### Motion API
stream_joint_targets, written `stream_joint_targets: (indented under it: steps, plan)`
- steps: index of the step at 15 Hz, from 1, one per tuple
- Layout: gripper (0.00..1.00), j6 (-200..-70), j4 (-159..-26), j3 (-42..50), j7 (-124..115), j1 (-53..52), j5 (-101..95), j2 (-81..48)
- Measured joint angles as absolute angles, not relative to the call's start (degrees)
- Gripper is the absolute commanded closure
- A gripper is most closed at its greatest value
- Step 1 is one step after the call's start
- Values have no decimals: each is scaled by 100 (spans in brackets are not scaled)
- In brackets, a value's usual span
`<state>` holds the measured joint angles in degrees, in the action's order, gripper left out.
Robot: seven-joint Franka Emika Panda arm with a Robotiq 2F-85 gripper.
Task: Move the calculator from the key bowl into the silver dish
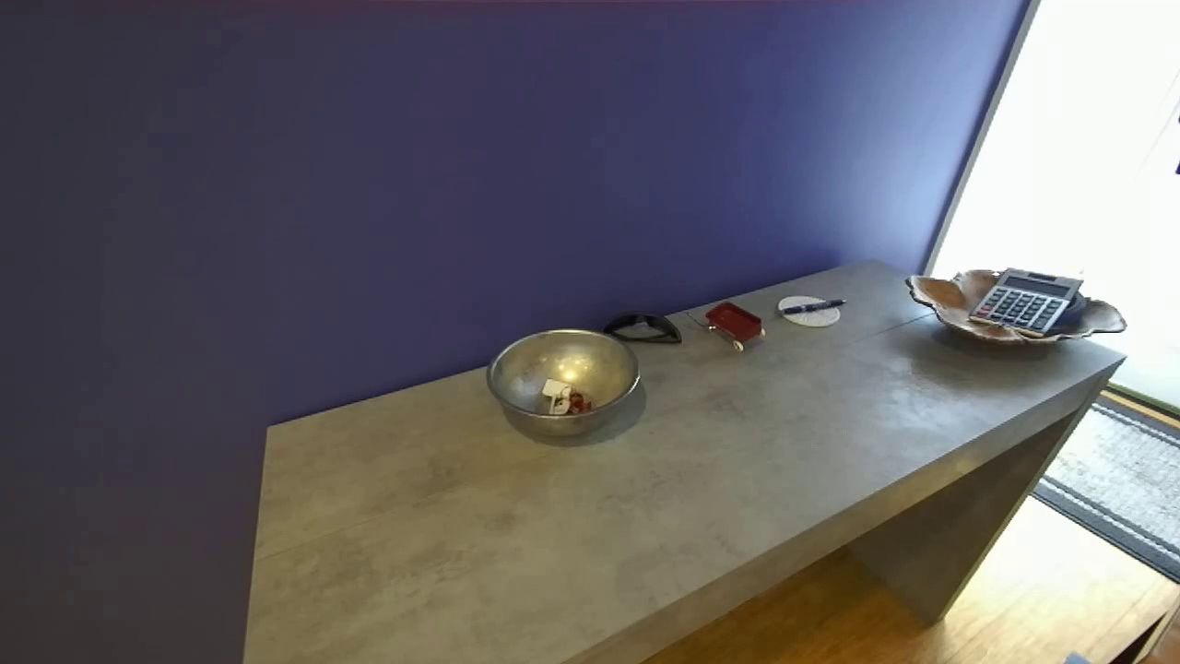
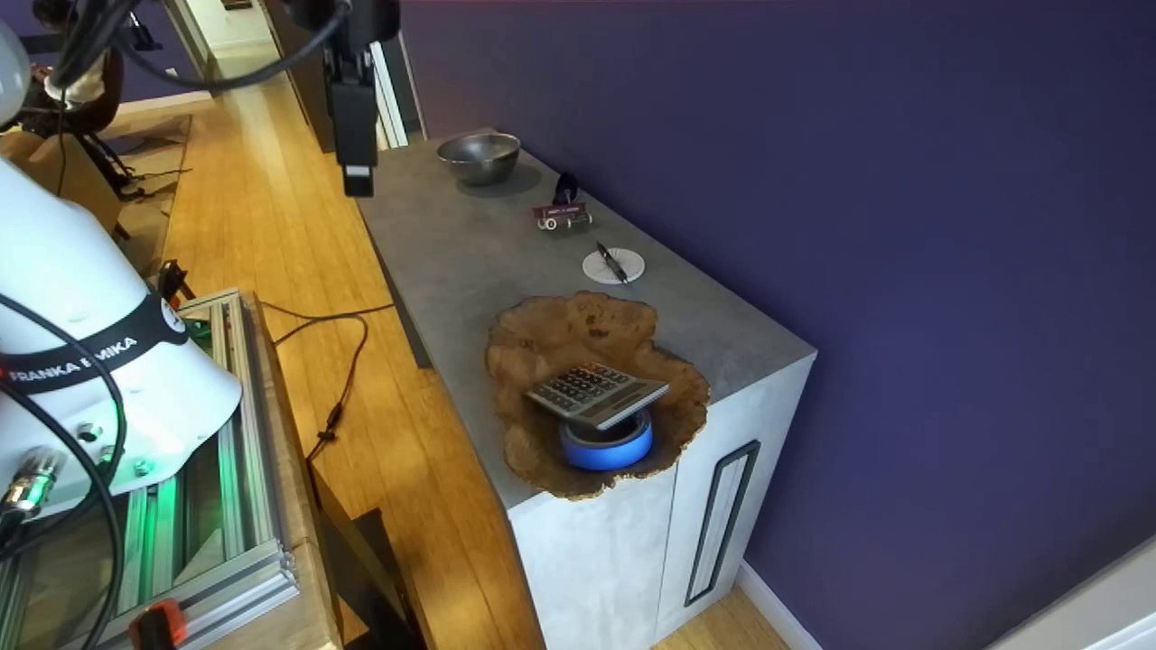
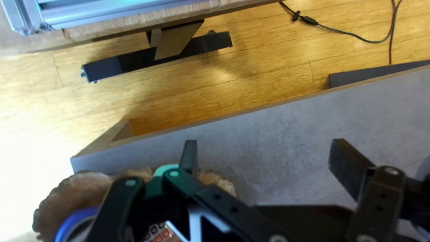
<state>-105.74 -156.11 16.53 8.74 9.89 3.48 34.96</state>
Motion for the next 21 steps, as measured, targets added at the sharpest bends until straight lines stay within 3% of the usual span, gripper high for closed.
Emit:
stream_joint_targets:
  steps: [9,15,21]
  plan:
    - [0,-11354,-15059,3206,1974,2193,400,961]
    - [0,-11515,-14786,3157,2065,2260,448,505]
    - [0,-12199,-14765,2846,3477,2087,1964,534]
